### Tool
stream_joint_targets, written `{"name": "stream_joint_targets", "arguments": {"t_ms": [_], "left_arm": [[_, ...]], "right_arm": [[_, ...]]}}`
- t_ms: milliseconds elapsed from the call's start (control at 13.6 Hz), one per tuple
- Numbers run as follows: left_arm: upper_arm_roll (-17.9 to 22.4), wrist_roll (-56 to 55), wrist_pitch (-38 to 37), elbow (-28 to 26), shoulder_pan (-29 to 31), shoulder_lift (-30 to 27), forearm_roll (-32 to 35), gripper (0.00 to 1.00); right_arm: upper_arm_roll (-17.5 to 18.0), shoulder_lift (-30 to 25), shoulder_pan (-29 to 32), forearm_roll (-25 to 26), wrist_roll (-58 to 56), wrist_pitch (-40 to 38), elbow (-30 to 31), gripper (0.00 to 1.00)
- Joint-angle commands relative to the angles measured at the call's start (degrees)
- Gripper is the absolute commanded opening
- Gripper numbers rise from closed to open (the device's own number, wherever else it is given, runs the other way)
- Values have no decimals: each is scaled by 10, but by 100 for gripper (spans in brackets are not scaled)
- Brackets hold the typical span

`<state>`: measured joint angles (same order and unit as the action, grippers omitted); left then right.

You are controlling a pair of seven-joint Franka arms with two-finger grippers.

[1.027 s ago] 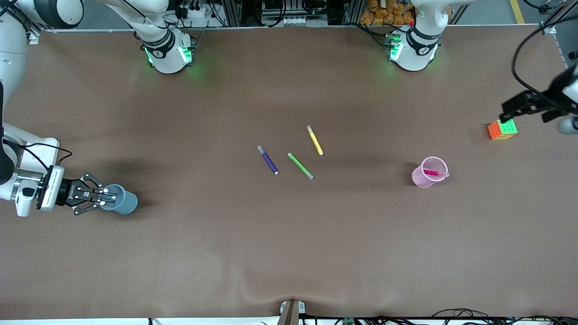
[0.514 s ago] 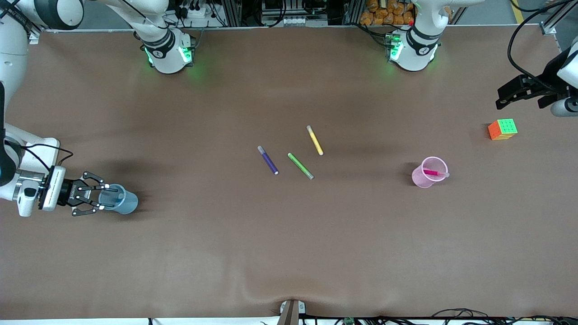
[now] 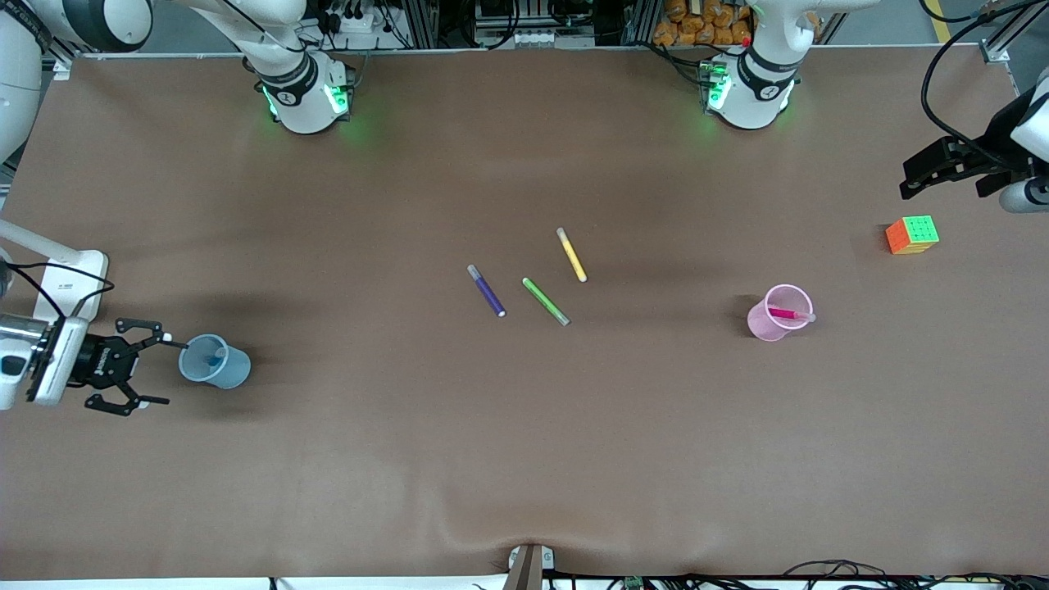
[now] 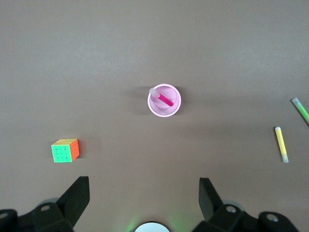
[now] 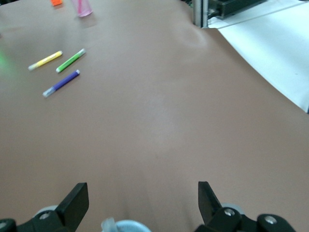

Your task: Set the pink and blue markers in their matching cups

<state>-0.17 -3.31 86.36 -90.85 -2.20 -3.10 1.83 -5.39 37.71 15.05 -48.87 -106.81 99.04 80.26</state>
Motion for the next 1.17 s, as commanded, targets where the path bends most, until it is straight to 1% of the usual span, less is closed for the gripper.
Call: {"name": "stream_joint_targets", "arguments": {"t_ms": [0,220,440,880,1100], "left_arm": [[6,11,1,5,0,-9,4,100],[3,12,3,3,2,-7,2,100],[3,8,1,1,2,-6,2,100],[3,10,5,-2,3,3,4,100],[3,11,4,0,3,1,4,100]], "right_arm": [[1,-25,-21,44,93,-1,-25,100],[2,-57,-47,114,221,0,-37,100],[2,-98,-75,176,343,22,-36,100],[3,-152,-109,261,535,20,-23,100],[3,-196,-123,294,635,20,20,100]]}}
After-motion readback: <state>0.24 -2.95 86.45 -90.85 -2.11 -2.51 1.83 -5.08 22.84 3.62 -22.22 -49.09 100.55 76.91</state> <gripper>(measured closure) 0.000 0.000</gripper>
